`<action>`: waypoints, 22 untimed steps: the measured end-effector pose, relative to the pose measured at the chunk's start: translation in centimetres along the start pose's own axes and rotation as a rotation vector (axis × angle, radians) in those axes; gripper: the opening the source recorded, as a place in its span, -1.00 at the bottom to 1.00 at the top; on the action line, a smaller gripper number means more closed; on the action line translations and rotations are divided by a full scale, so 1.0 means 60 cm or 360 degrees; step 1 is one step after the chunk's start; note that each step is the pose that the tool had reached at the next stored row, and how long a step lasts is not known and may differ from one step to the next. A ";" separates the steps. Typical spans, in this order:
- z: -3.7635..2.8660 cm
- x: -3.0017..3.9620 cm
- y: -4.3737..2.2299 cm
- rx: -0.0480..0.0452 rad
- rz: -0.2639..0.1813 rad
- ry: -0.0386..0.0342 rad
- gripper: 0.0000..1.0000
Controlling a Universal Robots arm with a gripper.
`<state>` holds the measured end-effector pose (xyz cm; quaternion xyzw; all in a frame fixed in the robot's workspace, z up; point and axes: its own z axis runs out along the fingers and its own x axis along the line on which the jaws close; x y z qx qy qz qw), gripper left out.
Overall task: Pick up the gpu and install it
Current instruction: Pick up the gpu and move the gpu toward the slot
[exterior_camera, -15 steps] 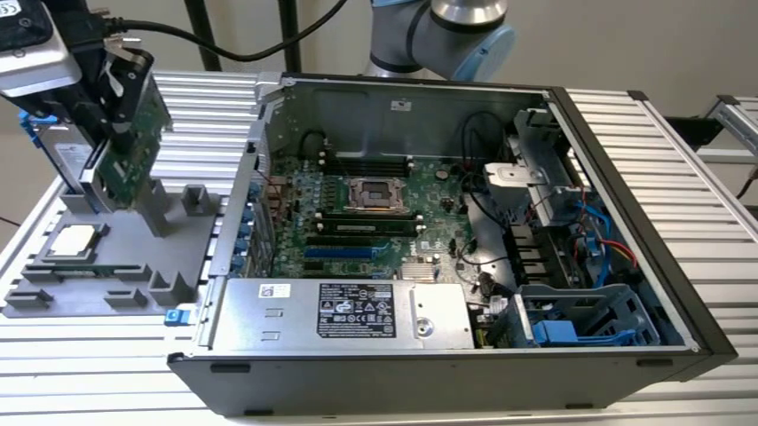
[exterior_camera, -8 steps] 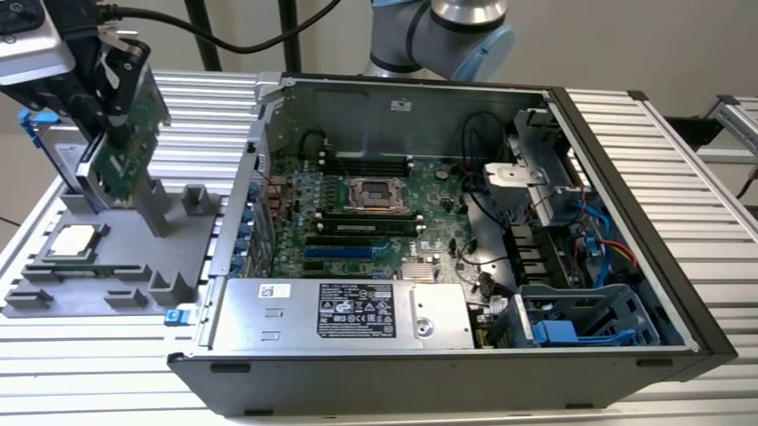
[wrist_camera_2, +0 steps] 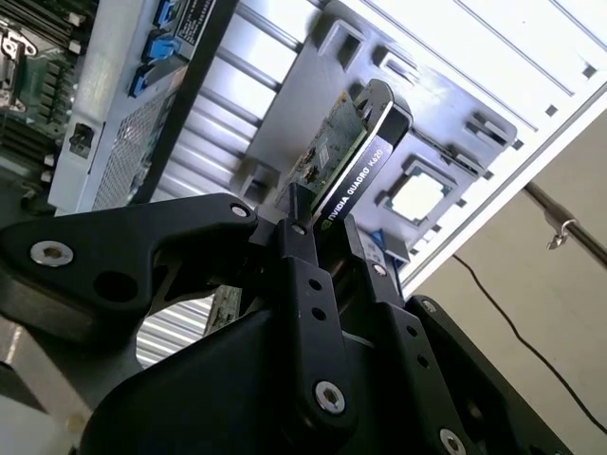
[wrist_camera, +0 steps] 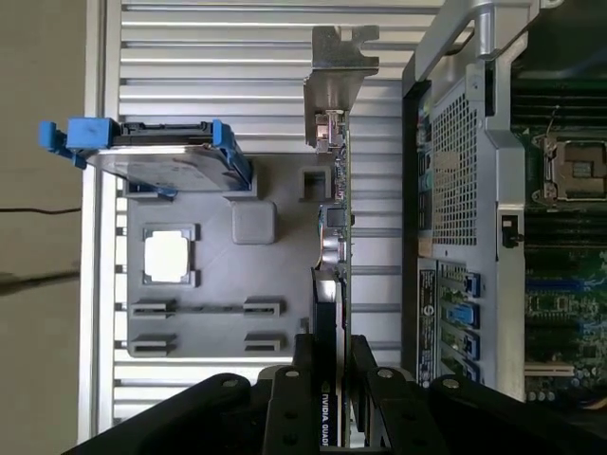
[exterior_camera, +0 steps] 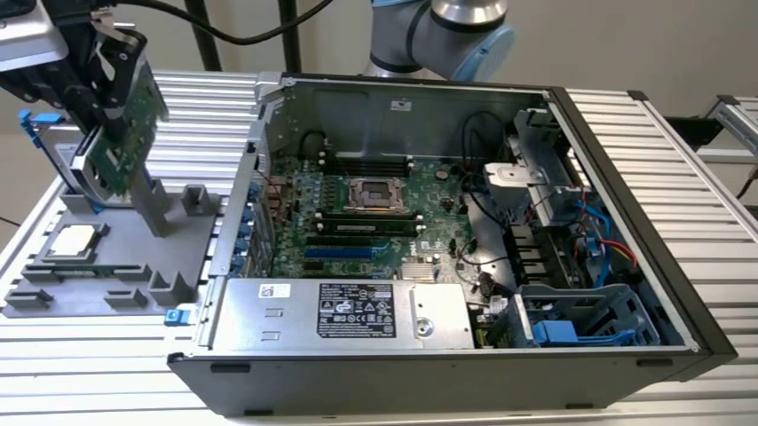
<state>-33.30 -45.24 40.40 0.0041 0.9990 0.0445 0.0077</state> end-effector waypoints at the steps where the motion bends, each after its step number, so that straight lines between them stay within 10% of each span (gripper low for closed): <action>1: -0.002 0.000 0.000 0.0000 0.0000 0.0000 -1.00; 22: -0.039 -0.001 0.003 0.0000 0.0000 0.0000 -1.00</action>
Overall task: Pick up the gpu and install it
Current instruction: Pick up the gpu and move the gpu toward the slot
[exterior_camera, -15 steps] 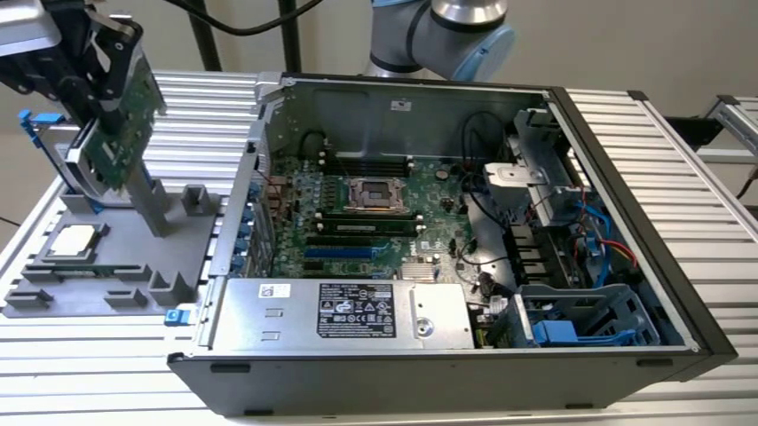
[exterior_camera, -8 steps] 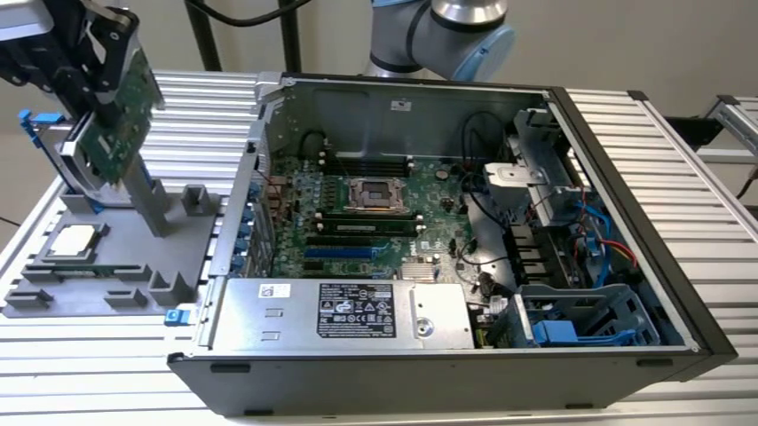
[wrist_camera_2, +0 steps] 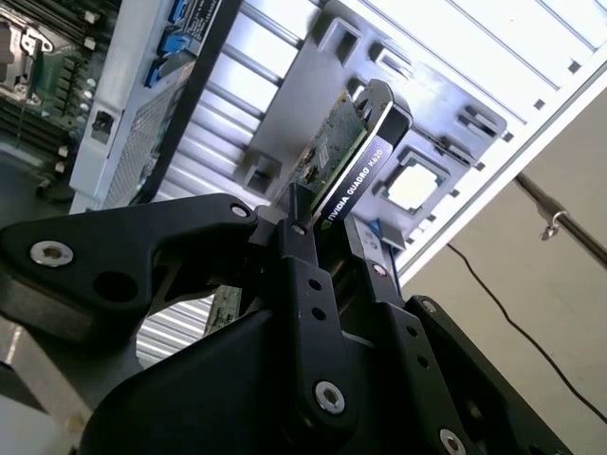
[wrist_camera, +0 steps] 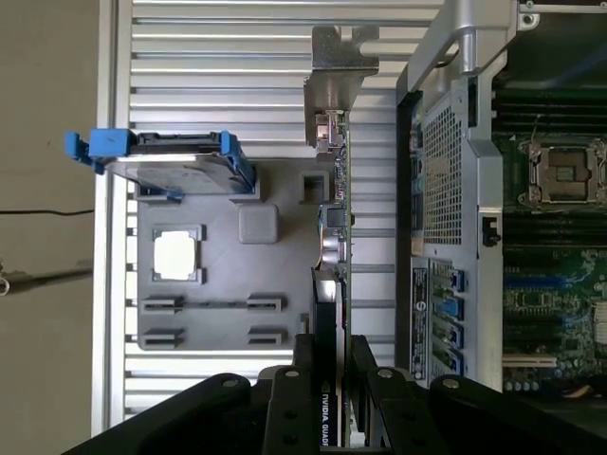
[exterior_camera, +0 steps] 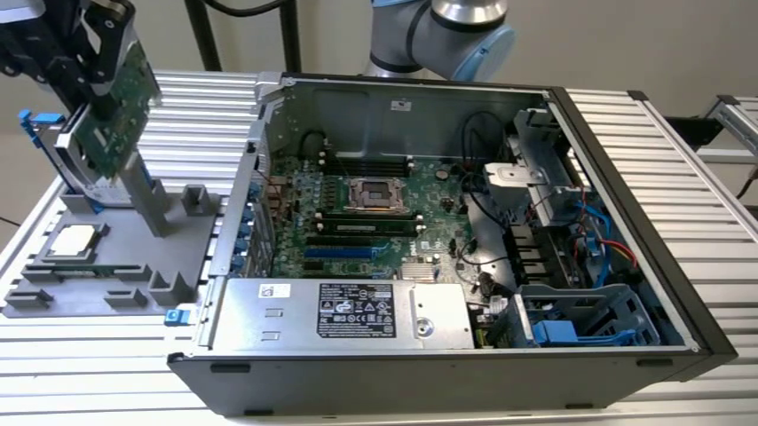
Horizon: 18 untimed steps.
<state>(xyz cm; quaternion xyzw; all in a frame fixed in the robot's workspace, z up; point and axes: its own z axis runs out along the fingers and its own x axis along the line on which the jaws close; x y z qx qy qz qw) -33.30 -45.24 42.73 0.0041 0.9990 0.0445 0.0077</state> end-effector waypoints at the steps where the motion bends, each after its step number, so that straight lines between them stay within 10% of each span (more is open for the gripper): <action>1: -0.001 0.000 0.000 0.0000 0.0000 0.0000 -1.00; 18: -0.013 0.000 0.001 0.0000 0.0000 0.0000 -1.00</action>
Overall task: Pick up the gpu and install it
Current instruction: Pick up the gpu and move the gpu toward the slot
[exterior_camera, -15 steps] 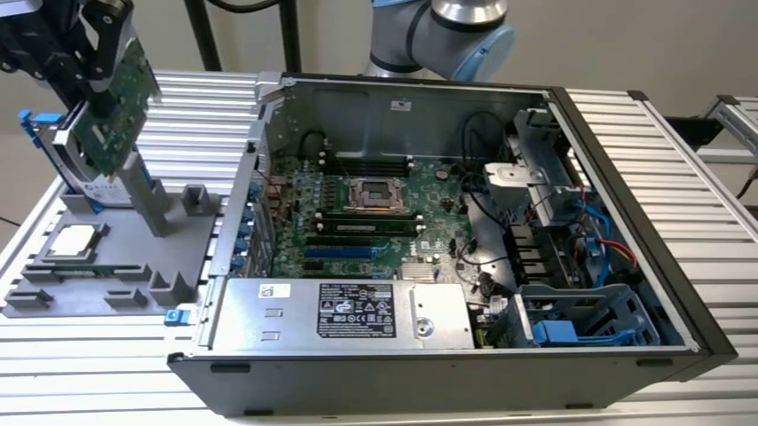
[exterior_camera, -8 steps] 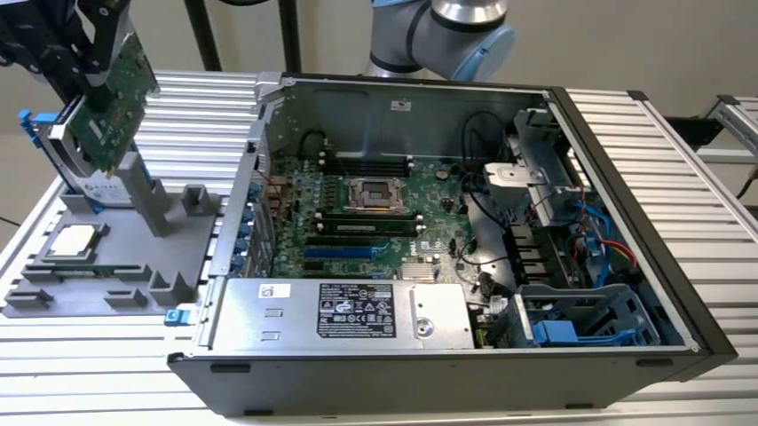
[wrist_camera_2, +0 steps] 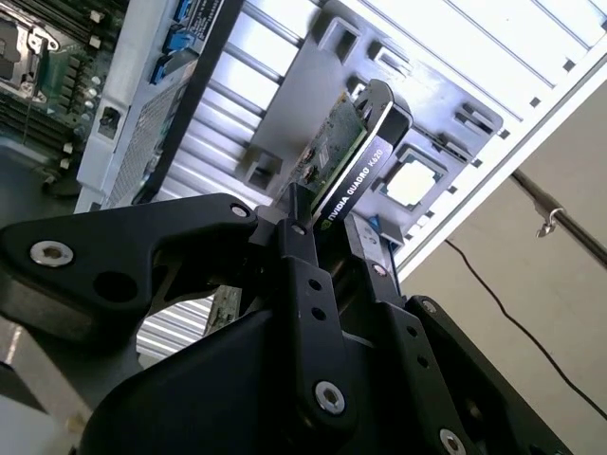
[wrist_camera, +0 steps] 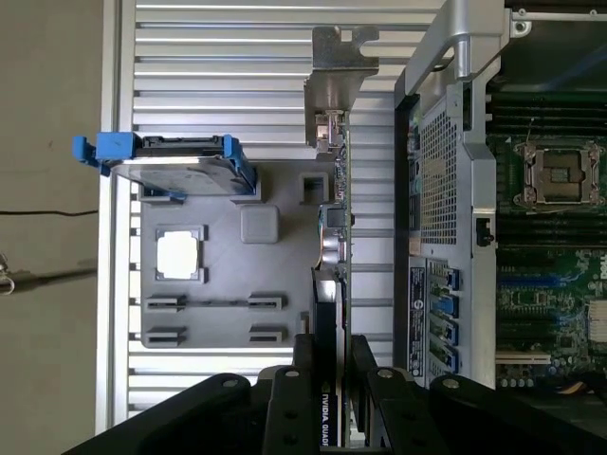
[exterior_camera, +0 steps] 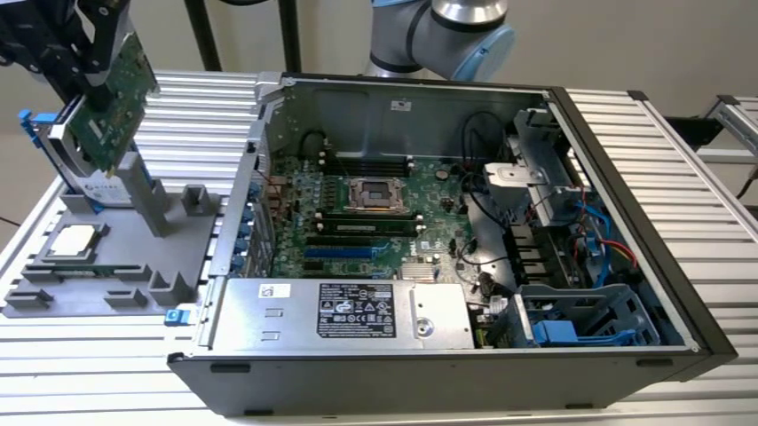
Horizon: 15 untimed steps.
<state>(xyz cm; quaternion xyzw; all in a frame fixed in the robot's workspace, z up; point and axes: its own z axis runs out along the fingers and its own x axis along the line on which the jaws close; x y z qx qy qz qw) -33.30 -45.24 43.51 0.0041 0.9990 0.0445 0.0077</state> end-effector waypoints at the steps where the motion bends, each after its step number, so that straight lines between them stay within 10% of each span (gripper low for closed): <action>1: 0.000 0.000 0.000 0.0000 0.0000 0.0000 -1.00; 15: 0.000 -0.016 0.000 0.0000 0.0000 0.0000 -1.00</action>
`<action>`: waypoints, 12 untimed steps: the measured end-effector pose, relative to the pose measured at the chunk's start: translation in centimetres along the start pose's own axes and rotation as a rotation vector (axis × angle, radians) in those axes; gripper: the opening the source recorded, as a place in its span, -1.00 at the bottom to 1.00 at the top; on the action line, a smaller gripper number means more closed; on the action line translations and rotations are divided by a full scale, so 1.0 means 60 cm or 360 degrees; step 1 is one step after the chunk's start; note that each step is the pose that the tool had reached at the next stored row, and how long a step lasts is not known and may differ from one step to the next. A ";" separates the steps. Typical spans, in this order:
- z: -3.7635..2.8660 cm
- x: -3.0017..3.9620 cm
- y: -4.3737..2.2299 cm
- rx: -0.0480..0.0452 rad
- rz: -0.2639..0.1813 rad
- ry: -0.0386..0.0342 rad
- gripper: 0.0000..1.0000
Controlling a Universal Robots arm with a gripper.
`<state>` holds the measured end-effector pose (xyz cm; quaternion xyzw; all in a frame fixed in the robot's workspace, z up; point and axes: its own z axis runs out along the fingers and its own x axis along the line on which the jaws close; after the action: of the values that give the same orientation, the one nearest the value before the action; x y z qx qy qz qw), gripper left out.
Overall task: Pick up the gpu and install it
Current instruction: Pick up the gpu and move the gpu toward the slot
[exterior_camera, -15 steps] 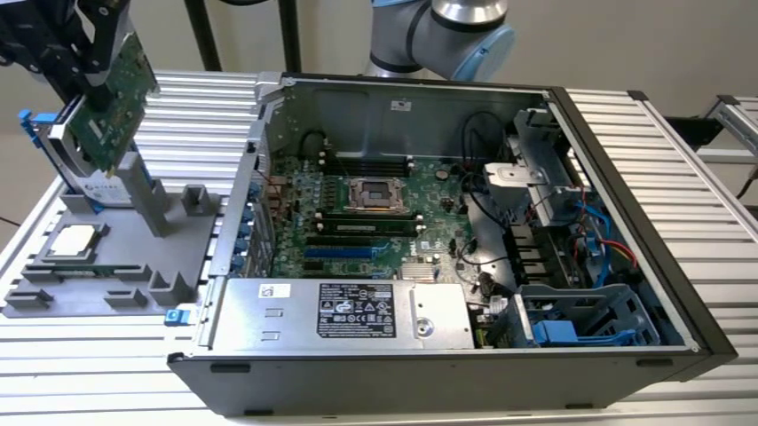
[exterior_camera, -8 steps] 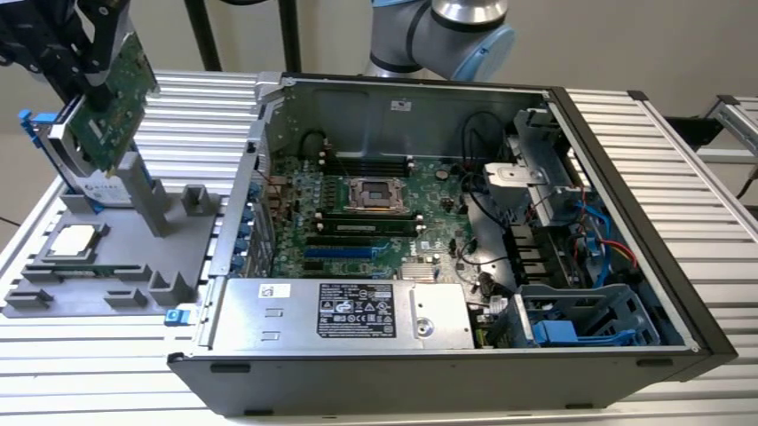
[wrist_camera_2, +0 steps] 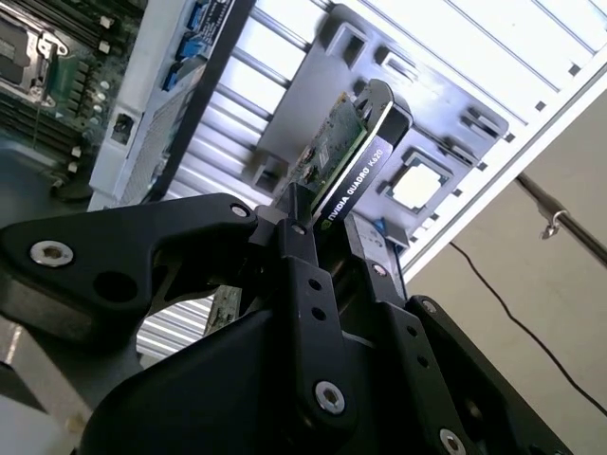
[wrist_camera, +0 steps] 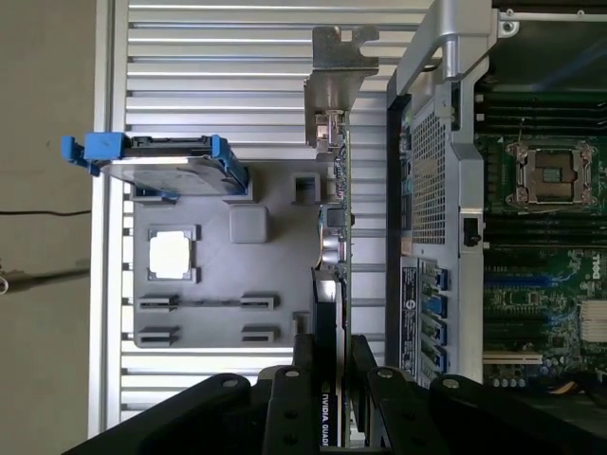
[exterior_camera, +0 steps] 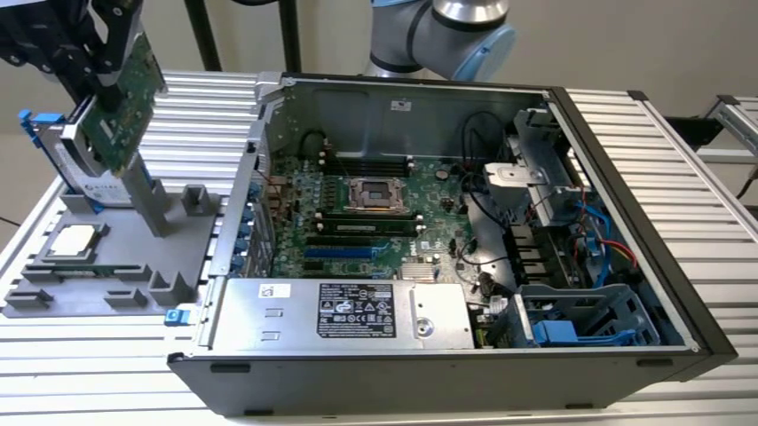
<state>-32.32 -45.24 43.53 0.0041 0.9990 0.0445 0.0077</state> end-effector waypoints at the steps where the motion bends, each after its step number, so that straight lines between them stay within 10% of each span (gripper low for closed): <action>1: 0.000 -0.002 0.000 0.0000 0.0000 0.0000 -1.00; 12: 0.000 -0.021 0.000 0.0000 0.0000 0.0000 -1.00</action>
<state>-31.07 -45.24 43.53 0.0041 0.9990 0.0445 0.0077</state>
